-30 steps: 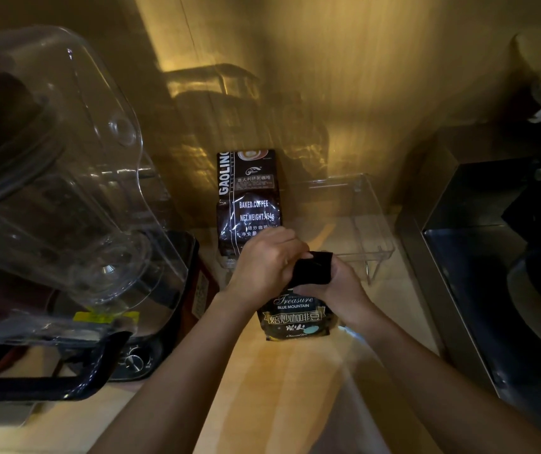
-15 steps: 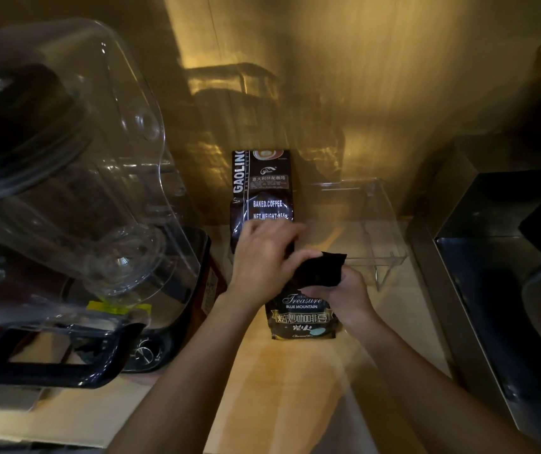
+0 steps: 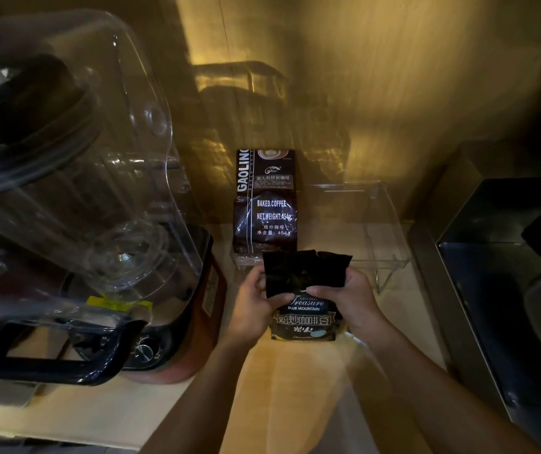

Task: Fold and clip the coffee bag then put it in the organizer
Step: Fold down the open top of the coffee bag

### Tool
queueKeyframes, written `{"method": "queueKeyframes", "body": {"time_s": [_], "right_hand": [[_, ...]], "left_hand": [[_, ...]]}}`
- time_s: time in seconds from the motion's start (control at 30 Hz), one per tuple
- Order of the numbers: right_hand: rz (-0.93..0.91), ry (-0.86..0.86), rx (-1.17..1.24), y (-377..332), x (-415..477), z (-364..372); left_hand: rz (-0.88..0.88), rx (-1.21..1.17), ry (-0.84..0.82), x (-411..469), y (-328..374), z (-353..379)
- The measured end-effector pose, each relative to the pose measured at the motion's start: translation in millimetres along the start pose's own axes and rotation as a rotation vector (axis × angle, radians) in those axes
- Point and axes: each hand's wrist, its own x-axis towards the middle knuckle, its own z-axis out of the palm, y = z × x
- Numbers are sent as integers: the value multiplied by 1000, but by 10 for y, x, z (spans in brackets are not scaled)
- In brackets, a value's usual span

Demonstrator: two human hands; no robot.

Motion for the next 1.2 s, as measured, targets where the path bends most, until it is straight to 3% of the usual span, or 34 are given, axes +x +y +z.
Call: {"method": "queueKeyframes", "body": {"time_s": [0.47, 0.83, 1.0, 1.2], "right_hand": [[54, -3, 208, -14, -91, -102], [17, 102, 222, -55, -82, -81], [-45, 286, 198, -84, -103, -73], [-109, 176, 89, -134, -142, -111]], "left_hand": [[-67, -402, 131, -18, -48, 76], [215, -174, 145, 15, -16, -39], [223, -150, 192, 10, -40, -4], [148, -146, 57, 27, 6, -5]]}}
